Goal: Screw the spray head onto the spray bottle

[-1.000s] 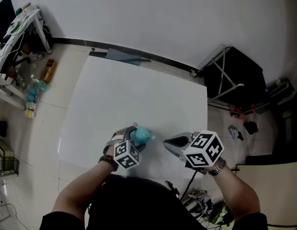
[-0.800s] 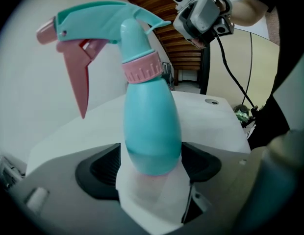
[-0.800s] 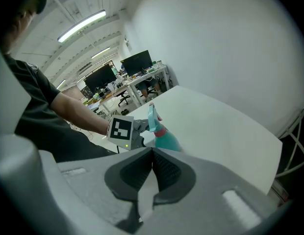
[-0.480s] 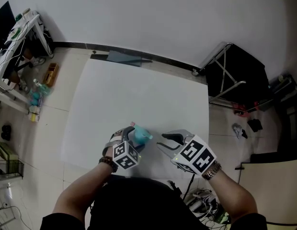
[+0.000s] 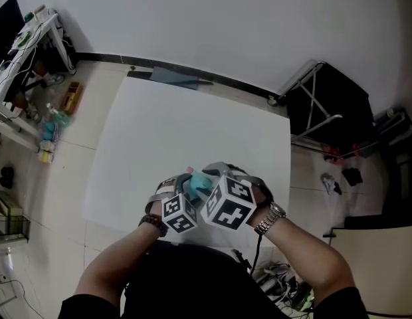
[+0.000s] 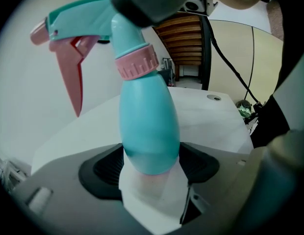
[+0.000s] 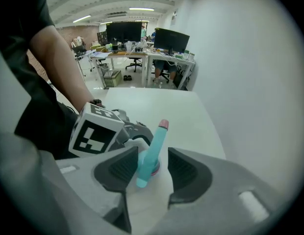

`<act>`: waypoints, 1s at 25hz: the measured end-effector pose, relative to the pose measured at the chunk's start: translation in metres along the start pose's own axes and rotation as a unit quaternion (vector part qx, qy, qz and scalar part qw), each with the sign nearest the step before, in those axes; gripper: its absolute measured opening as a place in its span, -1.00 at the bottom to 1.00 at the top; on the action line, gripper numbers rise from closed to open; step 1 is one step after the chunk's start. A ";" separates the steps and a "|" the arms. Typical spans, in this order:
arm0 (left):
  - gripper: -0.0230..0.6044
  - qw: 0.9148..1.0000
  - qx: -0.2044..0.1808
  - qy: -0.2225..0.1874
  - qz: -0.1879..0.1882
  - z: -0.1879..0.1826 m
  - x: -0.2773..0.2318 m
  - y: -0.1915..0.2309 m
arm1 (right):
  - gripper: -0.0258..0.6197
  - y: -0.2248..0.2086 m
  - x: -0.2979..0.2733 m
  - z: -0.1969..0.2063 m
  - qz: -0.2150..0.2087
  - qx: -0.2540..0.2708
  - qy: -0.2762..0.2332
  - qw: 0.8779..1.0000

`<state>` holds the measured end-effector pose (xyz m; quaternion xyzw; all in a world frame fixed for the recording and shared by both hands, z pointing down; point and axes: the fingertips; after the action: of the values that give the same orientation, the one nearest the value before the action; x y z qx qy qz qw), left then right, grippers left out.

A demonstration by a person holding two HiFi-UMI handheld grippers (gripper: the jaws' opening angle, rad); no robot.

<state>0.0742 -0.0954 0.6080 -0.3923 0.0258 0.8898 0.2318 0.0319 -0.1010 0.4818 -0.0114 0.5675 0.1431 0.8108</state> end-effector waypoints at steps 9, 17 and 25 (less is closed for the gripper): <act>0.26 0.998 -0.053 0.026 -0.026 -0.003 0.000 0.003 | -0.54 0.001 -0.007 0.027 -0.032 -0.022 0.024 0.999; 0.24 0.996 -0.080 0.028 -0.029 -0.013 0.013 0.004 | -0.54 0.000 0.015 0.034 -0.040 -0.014 -0.070 0.997; 0.22 0.992 -0.101 0.048 -0.052 -0.021 0.023 0.014 | -0.54 -0.012 0.025 0.041 0.007 -0.009 -0.112 0.994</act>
<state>0.0691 -0.1036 0.5752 -0.4570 -0.0733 0.8546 0.2353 0.0799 -0.0993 0.4717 0.0018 0.4717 0.1544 0.8681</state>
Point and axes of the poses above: the fingertips, and each gripper's own axes: x backward along the fingers, y to its left, z out of its underside
